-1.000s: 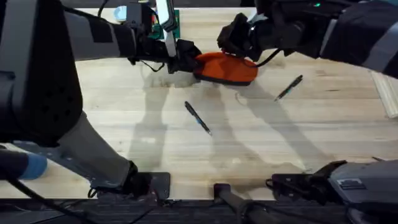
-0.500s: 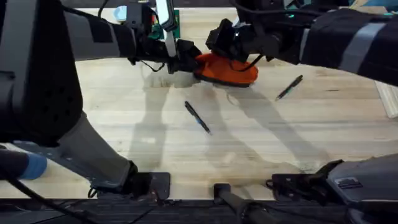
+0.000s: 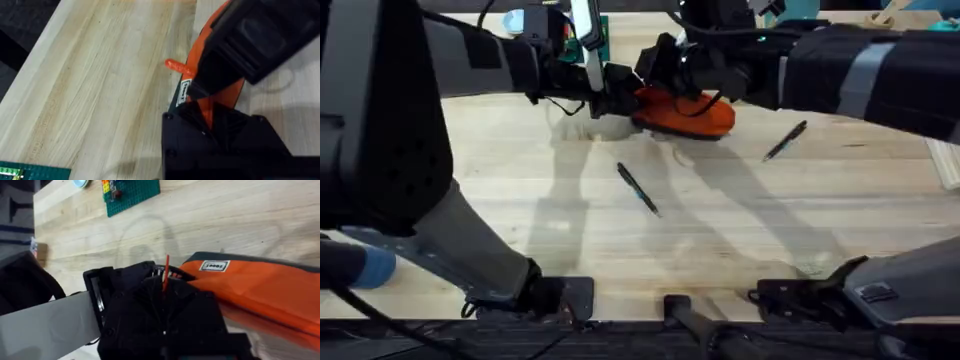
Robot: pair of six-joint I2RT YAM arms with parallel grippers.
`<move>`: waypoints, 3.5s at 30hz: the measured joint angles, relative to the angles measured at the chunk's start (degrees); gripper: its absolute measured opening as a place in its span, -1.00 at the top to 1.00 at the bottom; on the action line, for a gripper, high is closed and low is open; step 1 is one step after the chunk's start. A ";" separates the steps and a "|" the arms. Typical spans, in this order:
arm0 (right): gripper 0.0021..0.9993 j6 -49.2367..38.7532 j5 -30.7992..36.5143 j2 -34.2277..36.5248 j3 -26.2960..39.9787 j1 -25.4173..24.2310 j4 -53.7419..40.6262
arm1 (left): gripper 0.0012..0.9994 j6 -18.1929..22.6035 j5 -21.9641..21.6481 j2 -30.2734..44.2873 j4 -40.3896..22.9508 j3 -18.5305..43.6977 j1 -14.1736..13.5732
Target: Unzip the bag, pick up the pens from the table one at a time and place them inside, then zip the bag closed.
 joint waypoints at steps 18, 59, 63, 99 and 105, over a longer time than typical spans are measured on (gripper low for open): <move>0.68 -2.29 -0.55 -0.06 0.00 -0.10 0.68 | 0.92 -0.02 0.00 0.00 -0.19 0.00 -0.03; -0.99 -3.26 -1.79 -3.58 0.48 -7.39 -1.51 | 0.30 -0.24 0.00 0.00 -0.68 0.00 -0.04; -0.99 -3.65 -1.77 -3.58 0.48 -7.39 -1.51 | -0.04 -0.86 -0.02 0.00 -0.72 0.00 -0.04; -0.99 -10.49 1.13 -7.19 0.53 -7.91 -7.07 | -0.96 -4.14 -18.73 -28.77 -31.16 0.00 4.70; -0.99 -12.10 2.95 -8.65 0.55 -7.93 -9.26 | -0.96 -5.68 -22.20 -34.52 -36.56 0.00 4.70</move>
